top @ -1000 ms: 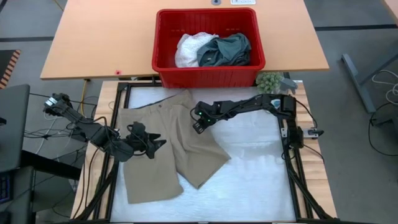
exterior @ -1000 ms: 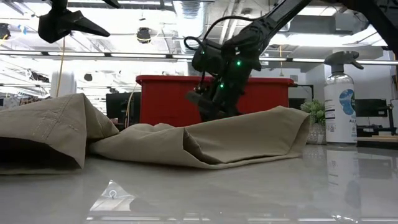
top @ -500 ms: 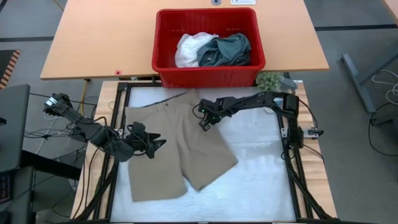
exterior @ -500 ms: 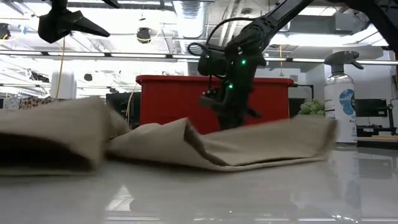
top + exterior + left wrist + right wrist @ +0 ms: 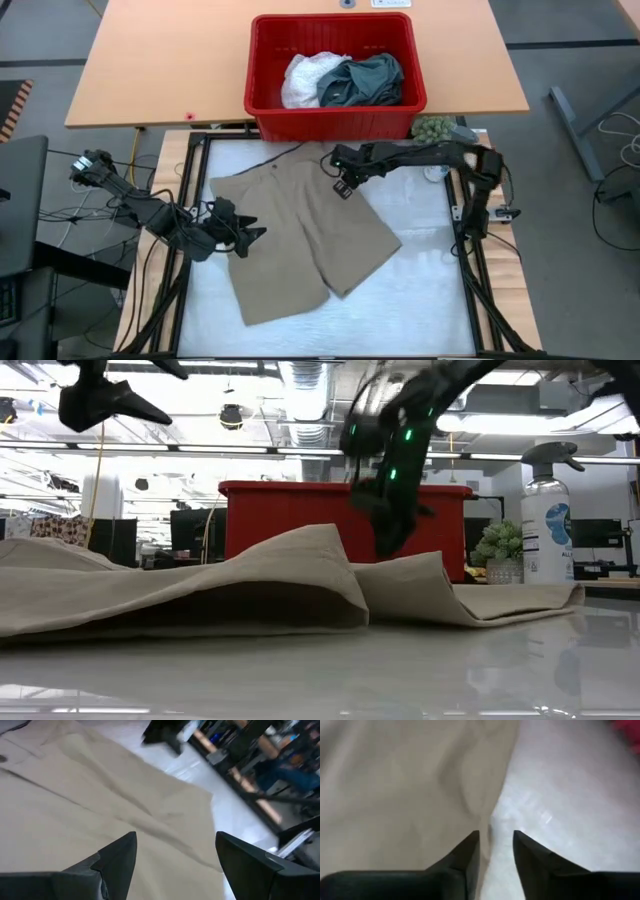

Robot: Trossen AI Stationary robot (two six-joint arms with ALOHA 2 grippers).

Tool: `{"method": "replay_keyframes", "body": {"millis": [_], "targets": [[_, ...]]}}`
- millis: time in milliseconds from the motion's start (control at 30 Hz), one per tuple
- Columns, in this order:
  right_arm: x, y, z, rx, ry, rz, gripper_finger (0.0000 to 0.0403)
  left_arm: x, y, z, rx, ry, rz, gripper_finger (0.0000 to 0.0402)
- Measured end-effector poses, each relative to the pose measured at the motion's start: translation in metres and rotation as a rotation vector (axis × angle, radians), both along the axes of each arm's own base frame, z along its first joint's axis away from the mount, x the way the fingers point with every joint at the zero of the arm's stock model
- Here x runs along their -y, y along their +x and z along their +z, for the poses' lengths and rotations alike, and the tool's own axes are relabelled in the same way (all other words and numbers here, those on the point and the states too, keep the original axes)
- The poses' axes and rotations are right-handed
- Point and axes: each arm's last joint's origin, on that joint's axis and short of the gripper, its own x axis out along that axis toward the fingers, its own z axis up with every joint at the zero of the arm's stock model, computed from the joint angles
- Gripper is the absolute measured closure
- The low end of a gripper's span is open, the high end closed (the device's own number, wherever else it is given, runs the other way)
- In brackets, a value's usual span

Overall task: Fold Laundry from Bin
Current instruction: Fold the brown short pants in the red bin

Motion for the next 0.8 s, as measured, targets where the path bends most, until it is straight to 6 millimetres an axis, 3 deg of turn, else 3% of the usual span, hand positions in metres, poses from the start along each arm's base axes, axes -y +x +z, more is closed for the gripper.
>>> {"method": "replay_keyframes", "body": {"millis": [167, 267, 433, 667, 800], "targets": [[-0.016, -0.022, 0.051, 0.140, 0.034, 0.017, 0.0219, -0.007, -0.003, -0.018, -0.203, 0.032, 0.003, 0.0143], [-0.047, -0.032, 0.073, 0.183, 0.068, 0.084, 0.0214, -0.015, -0.008, -0.032, -0.338, -0.012, 0.103, 0.0146], [-0.097, -0.046, 0.092, 0.199, 0.042, 0.149, 0.0219, -0.020, -0.001, -0.051, -0.517, -0.080, 0.172, 0.0168], [-0.166, -0.039, 0.085, 0.243, 0.045, 0.207, 0.0235, -0.012, 0.017, -0.086, -0.736, -0.087, 0.194, 0.0220], [-0.200, -0.028, 0.060, 0.195, 0.058, 0.240, 0.0250, -0.005, 0.025, -0.109, -0.874, -0.108, 0.183, 0.0263]]}}
